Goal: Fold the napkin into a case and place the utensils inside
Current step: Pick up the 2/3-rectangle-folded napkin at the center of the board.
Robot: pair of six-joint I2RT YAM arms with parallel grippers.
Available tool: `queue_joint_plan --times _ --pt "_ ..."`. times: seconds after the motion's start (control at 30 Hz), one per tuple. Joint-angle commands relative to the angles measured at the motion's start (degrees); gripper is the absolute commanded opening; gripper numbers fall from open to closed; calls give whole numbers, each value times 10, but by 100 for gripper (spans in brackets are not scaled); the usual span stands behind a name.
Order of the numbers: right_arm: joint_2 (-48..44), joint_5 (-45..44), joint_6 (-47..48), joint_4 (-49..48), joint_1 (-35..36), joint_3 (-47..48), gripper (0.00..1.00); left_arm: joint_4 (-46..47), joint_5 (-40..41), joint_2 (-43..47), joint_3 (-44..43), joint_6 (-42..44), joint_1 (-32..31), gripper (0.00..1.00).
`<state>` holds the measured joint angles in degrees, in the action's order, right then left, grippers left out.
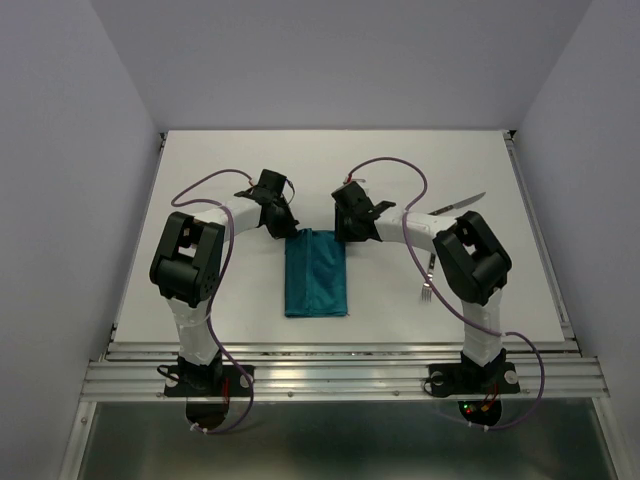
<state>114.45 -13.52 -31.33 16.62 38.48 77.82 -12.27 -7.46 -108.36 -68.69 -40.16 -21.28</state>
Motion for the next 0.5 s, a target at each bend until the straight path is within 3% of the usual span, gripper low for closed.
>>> queue_joint_plan --times 0.0,0.47 --pt "-11 23 -17 -17 -1 -13 44 -16 16 21 18 4 0 0" --pt "-69 74 -68 -54 16 -108 42 -14 17 25 27 -1 0 0"
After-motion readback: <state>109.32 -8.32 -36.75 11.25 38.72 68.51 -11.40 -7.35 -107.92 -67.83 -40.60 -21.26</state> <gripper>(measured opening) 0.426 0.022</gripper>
